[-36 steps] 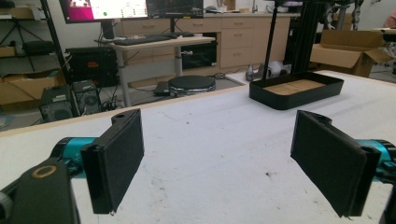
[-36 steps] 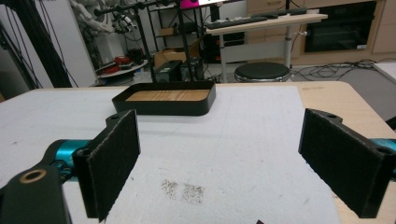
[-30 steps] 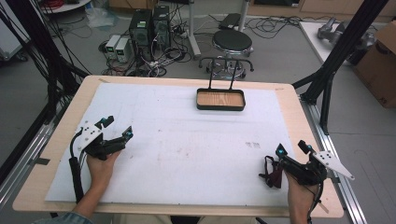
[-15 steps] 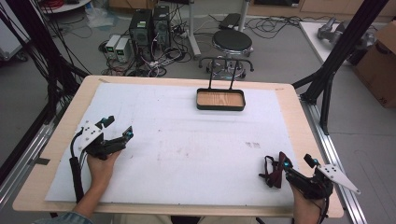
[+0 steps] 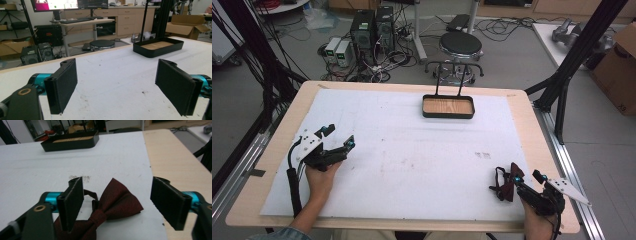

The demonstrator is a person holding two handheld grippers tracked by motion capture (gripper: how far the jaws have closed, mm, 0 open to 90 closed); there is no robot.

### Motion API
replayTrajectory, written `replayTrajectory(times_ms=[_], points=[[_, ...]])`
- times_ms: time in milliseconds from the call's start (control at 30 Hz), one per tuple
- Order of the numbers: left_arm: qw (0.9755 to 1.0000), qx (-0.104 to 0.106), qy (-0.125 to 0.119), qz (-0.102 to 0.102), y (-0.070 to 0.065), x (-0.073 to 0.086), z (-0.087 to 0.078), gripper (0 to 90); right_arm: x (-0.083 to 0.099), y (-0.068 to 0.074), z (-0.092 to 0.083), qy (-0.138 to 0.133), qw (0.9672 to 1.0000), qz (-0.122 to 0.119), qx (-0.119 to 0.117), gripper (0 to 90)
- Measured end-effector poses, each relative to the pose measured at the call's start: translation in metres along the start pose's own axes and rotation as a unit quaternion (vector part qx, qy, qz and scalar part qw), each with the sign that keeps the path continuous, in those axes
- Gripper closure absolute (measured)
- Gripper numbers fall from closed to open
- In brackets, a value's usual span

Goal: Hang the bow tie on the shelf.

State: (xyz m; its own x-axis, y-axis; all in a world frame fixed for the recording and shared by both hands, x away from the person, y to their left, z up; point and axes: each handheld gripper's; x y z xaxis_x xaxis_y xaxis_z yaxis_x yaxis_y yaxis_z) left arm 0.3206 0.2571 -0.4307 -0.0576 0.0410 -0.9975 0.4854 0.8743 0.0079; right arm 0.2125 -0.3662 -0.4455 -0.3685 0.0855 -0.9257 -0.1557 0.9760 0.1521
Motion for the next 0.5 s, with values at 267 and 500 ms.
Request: replayTrajectory(times_ms=[267,500], points=[[1.0000,0.001,0.000,0.000,0.000,0.000,0.000,18.2,0.002,0.008,0.010,0.056,0.9983,-0.013,0.002,39.9],[1.0000,0.001,0.000,-0.001,0.000,0.000,0.000,18.3,0.002,0.010,0.016,0.090,0.9958,-0.014,-0.003,49.4]])
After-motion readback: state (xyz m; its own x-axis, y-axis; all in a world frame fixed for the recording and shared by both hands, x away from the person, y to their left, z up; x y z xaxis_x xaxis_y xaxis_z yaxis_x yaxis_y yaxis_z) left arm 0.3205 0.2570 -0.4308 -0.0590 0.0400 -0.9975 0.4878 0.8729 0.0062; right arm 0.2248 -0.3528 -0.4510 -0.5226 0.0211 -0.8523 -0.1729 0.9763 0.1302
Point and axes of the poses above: each handheld gripper's, and its own axes: z roughly forward along the jaws, x roughly out of its underside, y roughly to its left, and after that the axes turned 1 degree about -z, right-handed
